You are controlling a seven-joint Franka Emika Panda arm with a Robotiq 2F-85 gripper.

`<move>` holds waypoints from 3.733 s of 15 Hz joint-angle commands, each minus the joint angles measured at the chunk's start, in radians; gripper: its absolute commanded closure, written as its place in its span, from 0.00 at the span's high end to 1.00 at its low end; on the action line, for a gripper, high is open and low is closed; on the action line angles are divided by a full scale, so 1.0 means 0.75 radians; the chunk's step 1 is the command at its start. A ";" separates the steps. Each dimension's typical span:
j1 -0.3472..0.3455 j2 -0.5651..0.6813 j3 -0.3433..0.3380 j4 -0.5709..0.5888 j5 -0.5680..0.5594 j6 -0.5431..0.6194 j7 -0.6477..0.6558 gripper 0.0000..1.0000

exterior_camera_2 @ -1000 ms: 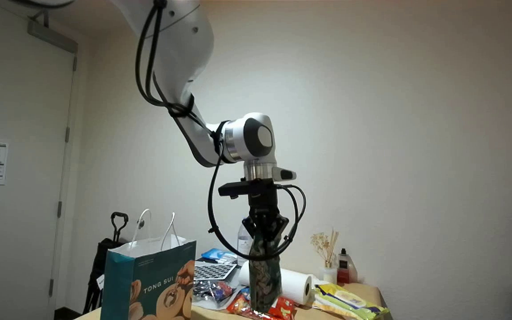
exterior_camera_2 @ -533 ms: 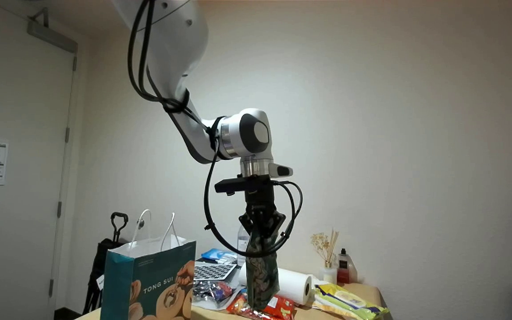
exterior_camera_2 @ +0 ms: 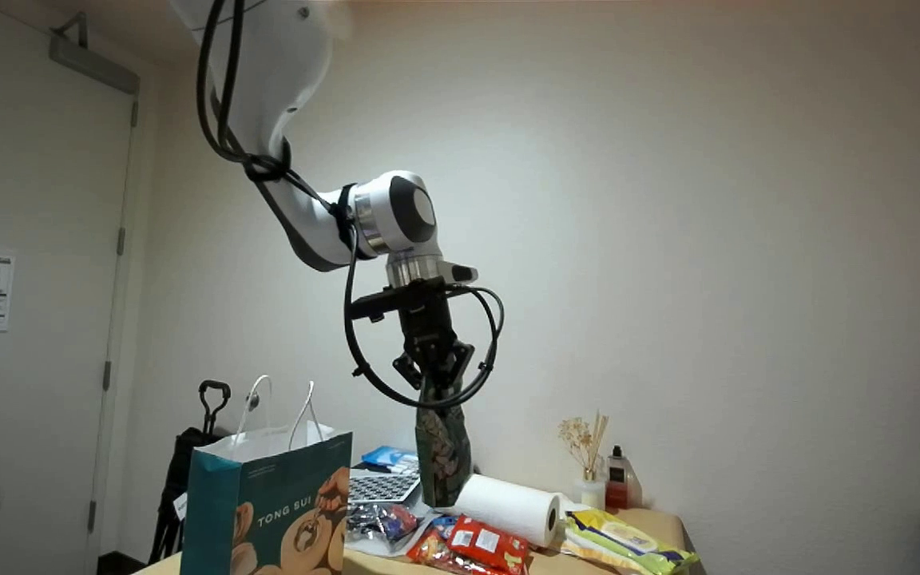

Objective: Pick the bag and put it in the carry bag

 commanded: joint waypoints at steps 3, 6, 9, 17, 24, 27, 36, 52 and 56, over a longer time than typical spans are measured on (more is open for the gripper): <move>0.047 -0.139 0.136 0.034 -0.227 -0.176 0.099 0.00; 0.048 -0.118 0.138 0.039 -0.180 -0.154 0.074 0.01; 0.045 -0.120 0.136 0.039 -0.185 -0.154 0.074 0.01; 0.117 -0.164 0.280 0.143 -0.329 -0.255 0.134 0.00; 0.227 -0.087 0.436 0.303 -0.461 -0.451 0.167 0.00; 0.268 -0.033 0.471 0.343 -0.514 -0.477 0.159 0.00; 0.342 0.023 0.458 0.346 -0.554 -0.444 0.137 0.00; 0.415 0.156 0.435 0.353 -0.347 -0.412 0.098 0.00; 0.415 0.156 0.426 0.354 -0.340 -0.394 0.103 0.00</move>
